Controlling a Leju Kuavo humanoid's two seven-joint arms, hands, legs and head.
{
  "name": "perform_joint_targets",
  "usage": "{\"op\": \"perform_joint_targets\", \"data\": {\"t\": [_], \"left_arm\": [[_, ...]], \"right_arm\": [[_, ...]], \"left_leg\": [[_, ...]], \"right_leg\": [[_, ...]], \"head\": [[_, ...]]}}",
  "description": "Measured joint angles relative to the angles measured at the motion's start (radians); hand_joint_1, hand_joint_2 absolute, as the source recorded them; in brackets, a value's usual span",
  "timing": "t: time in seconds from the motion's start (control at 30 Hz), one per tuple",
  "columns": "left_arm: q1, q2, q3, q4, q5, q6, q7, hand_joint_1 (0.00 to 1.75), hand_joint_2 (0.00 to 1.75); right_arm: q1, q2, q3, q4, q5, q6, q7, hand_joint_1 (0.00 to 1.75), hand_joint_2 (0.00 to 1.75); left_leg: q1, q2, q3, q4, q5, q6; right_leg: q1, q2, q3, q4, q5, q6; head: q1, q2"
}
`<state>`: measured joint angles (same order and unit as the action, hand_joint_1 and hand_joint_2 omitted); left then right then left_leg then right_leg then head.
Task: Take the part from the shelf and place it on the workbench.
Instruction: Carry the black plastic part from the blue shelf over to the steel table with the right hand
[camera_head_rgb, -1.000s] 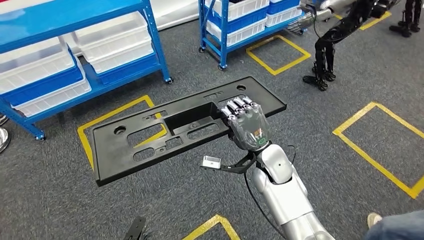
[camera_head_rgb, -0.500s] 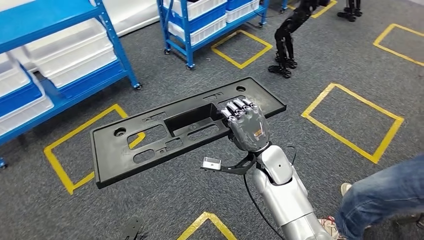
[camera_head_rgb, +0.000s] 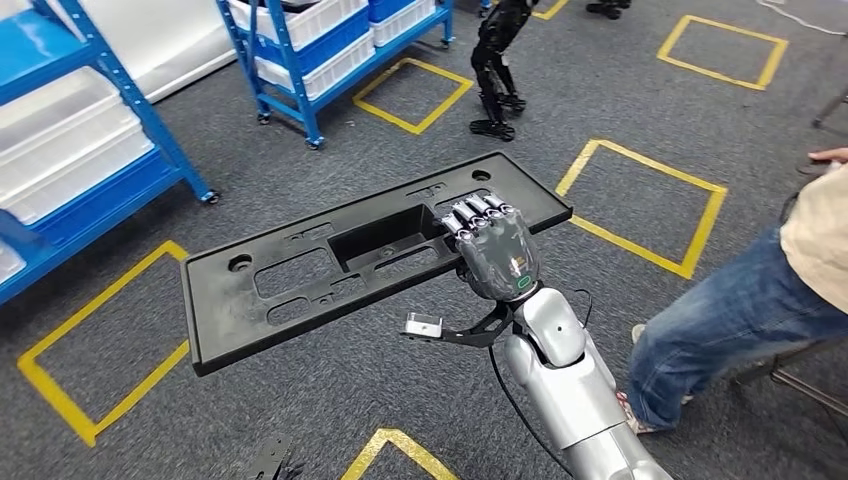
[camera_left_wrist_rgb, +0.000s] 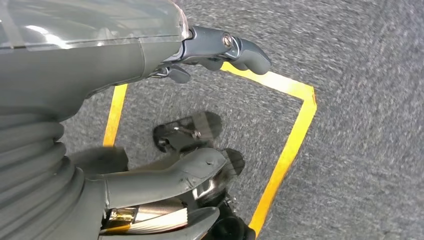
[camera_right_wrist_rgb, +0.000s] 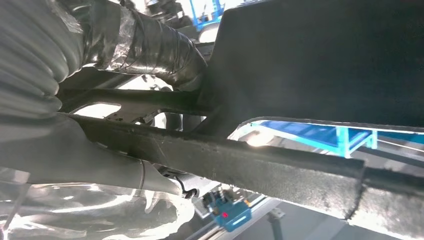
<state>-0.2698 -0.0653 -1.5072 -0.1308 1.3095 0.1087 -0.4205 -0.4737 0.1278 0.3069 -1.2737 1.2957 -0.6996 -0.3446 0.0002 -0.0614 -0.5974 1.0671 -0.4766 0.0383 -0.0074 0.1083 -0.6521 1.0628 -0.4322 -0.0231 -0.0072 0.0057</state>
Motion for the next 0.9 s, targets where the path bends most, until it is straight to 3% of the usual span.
{"op": "perform_joint_targets", "data": {"t": [0.03,0.07,0.1,0.13,0.2,0.27,0.33,0.37,0.4,0.47,0.53,0.63,0.7,0.77,0.83,0.87,0.9], "left_arm": [[0.0,0.001,0.0,0.0,0.0,0.0,0.0,0.0,1.75],[0.0,0.002,0.0,0.0,0.0,0.0,0.0,0.0,1.75],[-0.002,0.001,0.0,0.0,0.0,0.0,0.0,0.0,1.75],[-0.004,-0.001,0.0,-0.001,0.001,-0.001,0.0,0.0,1.75],[-0.007,-0.004,0.0,-0.002,0.002,-0.002,0.0,0.0,1.75],[-0.005,-0.004,0.0,-0.002,0.003,-0.003,0.0,0.0,1.75],[-0.001,-0.005,0.0,-0.002,0.003,-0.003,0.0,0.0,1.75],[-0.001,-0.005,0.0,-0.002,0.003,-0.003,0.0,0.0,1.75],[-0.001,-0.006,0.0,-0.002,0.003,-0.003,0.0,0.0,1.75],[-0.001,-0.006,0.0,-0.002,0.003,-0.003,0.0,0.0,1.75],[-0.002,-0.006,0.0,-0.002,0.005,-0.003,0.0,0.0,1.75],[-0.004,-0.006,0.0,-0.002,0.009,-0.003,-0.001,0.0,1.75],[-0.005,-0.006,0.0,-0.002,0.01,-0.003,-0.001,0.0,1.75],[-0.003,-0.005,0.0,-0.002,0.011,-0.003,-0.001,0.0,1.75],[0.0,-0.005,0.0,-0.002,0.013,-0.003,-0.001,0.0,1.75],[0.001,-0.005,0.0,-0.002,0.014,-0.003,-0.001,0.0,1.75],[0.001,-0.005,0.0,-0.002,0.014,-0.003,-0.001,0.0,1.75]], "right_arm": [[0.0,0.0,0.001,0.001,0.0,0.0,0.0,1.75,1.75],[0.0,0.0,0.002,0.002,-0.001,0.0,0.001,1.75,1.75],[0.0,0.0,0.003,0.002,-0.001,0.0,0.002,1.75,1.75],[0.0,-0.001,0.004,0.002,-0.002,0.0,0.002,1.75,1.75],[-0.006,-0.002,0.006,0.003,-0.002,0.0,0.006,1.75,1.75],[-0.013,-0.003,0.011,0.004,-0.003,0.0,0.014,1.75,1.75],[-0.013,-0.004,0.015,0.006,-0.004,0.0,0.019,1.75,1.75],[-0.013,-0.005,0.016,0.007,-0.004,0.0,0.02,1.75,1.75],[-0.013,-0.006,0.017,0.008,-0.004,0.0,0.02,1.75,1.75],[-0.016,-0.008,0.018,0.009,-0.004,0.0,0.021,1.75,1.75],[-0.019,-0.008,0.022,0.008,-0.007,0.0,0.025,1.75,1.75],[-0.02,-0.009,0.028,0.006,-0.01,0.0,0.03,1.75,1.75],[-0.02,-0.01,0.031,0.004,-0.011,0.0,0.031,1.75,1.75],[-0.021,-0.01,0.035,0.003,-0.013,0.0,0.032,1.75,1.75],[-0.02,-0.009,0.038,0.003,-0.014,0.0,0.032,1.75,1.75],[-0.019,-0.009,0.039,0.003,-0.014,0.0,0.032,1.75,1.75],[-0.018,-0.009,0.04,0.003,-0.014,0.0,0.032,1.75,1.75]], "left_leg": [[-0.003,-0.013,0.012,-0.025,0.004,0.006],[-0.005,-0.012,0.016,-0.03,0.005,0.008],[-0.006,-0.002,0.019,-0.039,0.009,0.01],[-0.005,0.012,0.025,-0.053,0.017,0.009],[0.001,0.04,0.037,-0.086,0.035,0.008],[0.003,0.067,0.039,-0.098,0.041,0.009],[0.004,0.096,0.037,-0.094,0.039,0.007],[0.005,0.109,0.036,-0.091,0.036,0.004],[0.008,0.121,0.035,-0.085,0.032,0.0],[0.01,0.143,0.031,-0.066,0.018,-0.013],[0.007,0.16,0.029,-0.047,0.004,-0.027],[0.009,0.174,0.032,-0.041,-0.004,-0.043],[0.016,0.134,0.02,-0.007,-0.035,-0.053],[0.02,0.082,-0.027,0.1,-0.098,-0.058],[0.02,0.07,-0.081,0.215,-0.14,-0.058],[0.02,0.069,-0.091,0.233,-0.135,-0.056],[0.02,0.067,-0.084,0.214,-0.112,-0.052]], "right_leg": [[-0.005,0.01,-0.002,-0.001,0.003,0.005],[-0.009,0.021,-0.005,-0.004,0.007,0.011],[-0.011,0.033,-0.006,-0.01,0.011,0.019],[-0.009,0.029,-0.007,-0.012,0.012,0.025],[-0.001,-0.02,-0.024,0.019,-0.016,0.034],[-0.002,-0.082,-0.073,0.127,-0.079,0.04],[-0.009,-0.101,-0.114,0.221,-0.112,0.05],[-0.013,-0.106,-0.113,0.223,-0.103,0.056],[-0.017,-0.112,-0.091,0.187,-0.078,0.061],[-0.018,-0.145,-0.021,0.065,-0.028,0.066],[-0.015,-0.164,0.015,-0.003,-0.014,0.052],[-0.012,-0.138,0.01,-0.004,-0.015,0.028],[-0.015,-0.119,0.009,-0.007,-0.01,0.017],[-0.016,-0.099,0.007,-0.009,-0.007,0.009],[-0.013,-0.074,0.005,-0.009,-0.005,0.005],[-0.012,-0.06,0.005,-0.009,-0.004,0.004],[-0.011,-0.047,0.005,-0.008,-0.004,0.004]], "head": [[0.0,0.0],[0.0,0.0],[0.0,0.0],[0.0,0.0],[0.002,0.0],[0.003,0.0],[0.003,0.0],[0.003,0.0],[0.002,0.0],[0.003,0.0],[0.002,0.0],[0.002,0.0],[0.001,0.0],[0.002,0.0],[0.002,0.0],[0.002,0.0],[0.002,0.0]]}}
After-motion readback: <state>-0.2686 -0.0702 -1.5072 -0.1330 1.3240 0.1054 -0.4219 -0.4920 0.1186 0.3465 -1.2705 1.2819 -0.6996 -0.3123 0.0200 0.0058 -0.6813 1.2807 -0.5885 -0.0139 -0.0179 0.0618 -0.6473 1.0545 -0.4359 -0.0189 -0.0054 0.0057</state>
